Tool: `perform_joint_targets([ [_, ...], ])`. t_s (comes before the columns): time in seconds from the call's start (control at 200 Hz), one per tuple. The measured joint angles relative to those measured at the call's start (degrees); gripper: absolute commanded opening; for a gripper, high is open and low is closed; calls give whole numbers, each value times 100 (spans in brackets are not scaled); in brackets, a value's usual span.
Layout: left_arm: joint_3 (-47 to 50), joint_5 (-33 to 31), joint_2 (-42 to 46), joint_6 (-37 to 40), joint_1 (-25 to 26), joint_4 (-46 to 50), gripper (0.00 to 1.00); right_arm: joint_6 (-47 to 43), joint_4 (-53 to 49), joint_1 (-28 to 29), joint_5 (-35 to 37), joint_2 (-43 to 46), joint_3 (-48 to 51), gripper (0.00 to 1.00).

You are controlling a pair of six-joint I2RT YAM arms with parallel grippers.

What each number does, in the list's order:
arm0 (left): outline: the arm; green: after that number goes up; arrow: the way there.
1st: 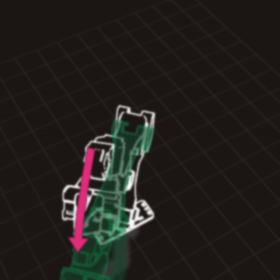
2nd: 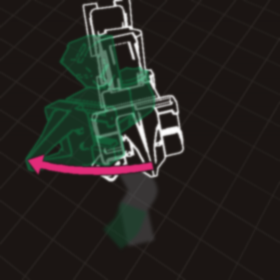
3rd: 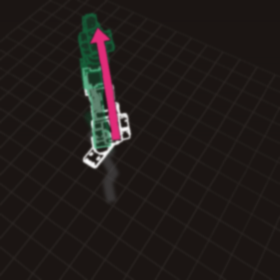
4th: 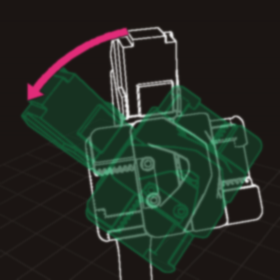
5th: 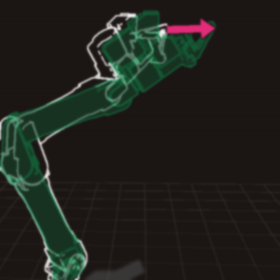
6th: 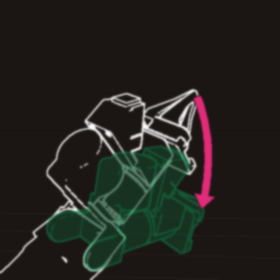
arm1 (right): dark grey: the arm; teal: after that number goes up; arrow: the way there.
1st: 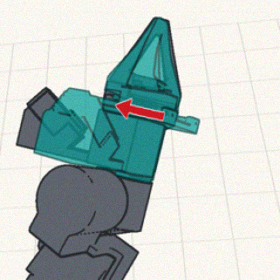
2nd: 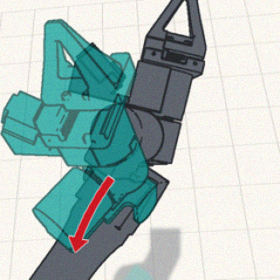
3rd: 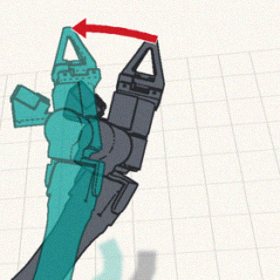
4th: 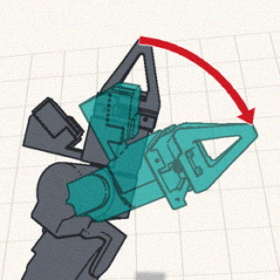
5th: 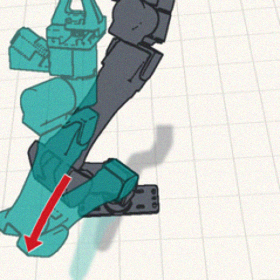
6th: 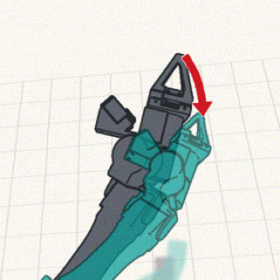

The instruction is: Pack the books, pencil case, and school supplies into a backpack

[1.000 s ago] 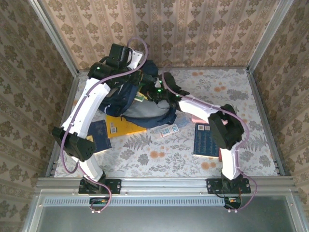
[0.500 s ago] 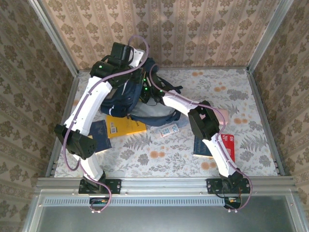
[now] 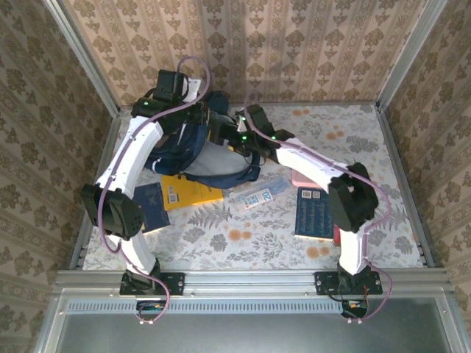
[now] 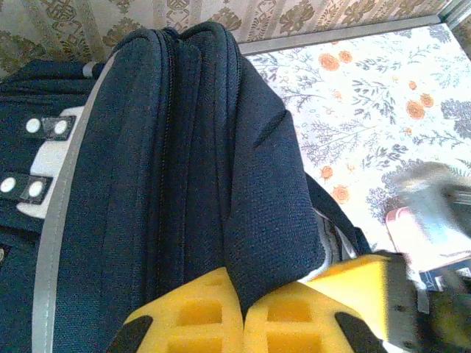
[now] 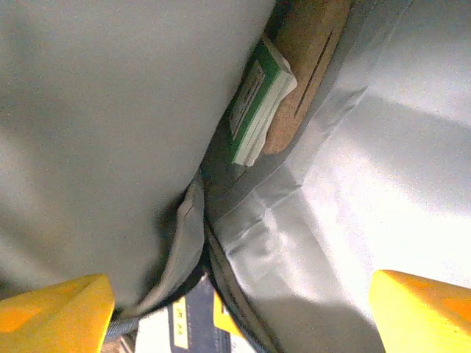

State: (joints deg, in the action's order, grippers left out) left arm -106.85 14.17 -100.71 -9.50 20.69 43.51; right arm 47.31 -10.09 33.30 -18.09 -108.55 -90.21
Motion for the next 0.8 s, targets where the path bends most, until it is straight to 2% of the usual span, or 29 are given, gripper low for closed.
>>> perform_joint_targets([
  [0.115, 66, 50, -50, -59, -20, -144, 0, -260, -269, -160, 249, 776, 704, 83],
  [0.235, 105, 175, -162, -140, -50, -315, 0, -367, -828, -400, 922, 1478, 1316, 73],
  [0.335, 208, 284, -267, -229, -46, -503, 0, -247, -1475, -522, 1569, 1738, 1436, 67],
  [0.45, 544, 400, -291, -345, 33, -791, 0, -7, -1965, -529, 1989, 1853, 1668, 65],
  [0.56, 807, 411, -396, -407, 232, -1005, 0, 219, -1926, -610, 1956, 2039, 2411, 64],
  [0.695, 1073, 398, -616, -494, 564, -1189, 0, 616, -1528, -1032, 1497, 2129, 3449, 64],
  [0.8, 1309, 387, -734, -654, 754, -1333, 0, 826, -1261, -1250, 1274, 2124, 3821, 64],
])
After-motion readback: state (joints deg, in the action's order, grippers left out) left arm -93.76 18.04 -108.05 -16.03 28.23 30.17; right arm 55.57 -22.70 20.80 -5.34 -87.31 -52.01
